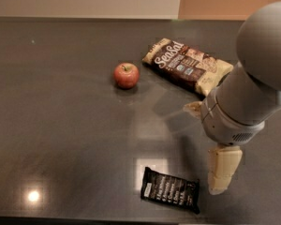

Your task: Move rxbar chocolate near apple

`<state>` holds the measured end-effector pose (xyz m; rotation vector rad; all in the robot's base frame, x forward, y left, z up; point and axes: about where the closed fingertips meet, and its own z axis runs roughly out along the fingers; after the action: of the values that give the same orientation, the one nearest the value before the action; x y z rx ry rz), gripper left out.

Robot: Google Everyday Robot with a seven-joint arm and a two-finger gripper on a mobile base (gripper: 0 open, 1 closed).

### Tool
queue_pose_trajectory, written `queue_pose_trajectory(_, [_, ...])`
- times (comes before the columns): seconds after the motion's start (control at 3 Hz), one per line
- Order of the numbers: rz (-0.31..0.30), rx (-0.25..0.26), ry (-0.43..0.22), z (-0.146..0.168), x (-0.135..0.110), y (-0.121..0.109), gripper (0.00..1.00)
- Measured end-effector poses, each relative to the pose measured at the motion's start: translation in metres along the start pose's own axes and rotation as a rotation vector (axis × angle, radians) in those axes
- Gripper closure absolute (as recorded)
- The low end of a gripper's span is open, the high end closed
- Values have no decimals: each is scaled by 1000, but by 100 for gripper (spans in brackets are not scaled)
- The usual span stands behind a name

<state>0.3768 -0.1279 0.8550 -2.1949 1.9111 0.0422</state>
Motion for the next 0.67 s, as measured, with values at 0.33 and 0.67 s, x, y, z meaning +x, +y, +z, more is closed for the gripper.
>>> queue_pose_trajectory(0.33, [-44, -64, -16, 25, -10, 15, 0])
queue_pose_trajectory(0.67, [-97, -121, -48, 34, -22, 40, 0])
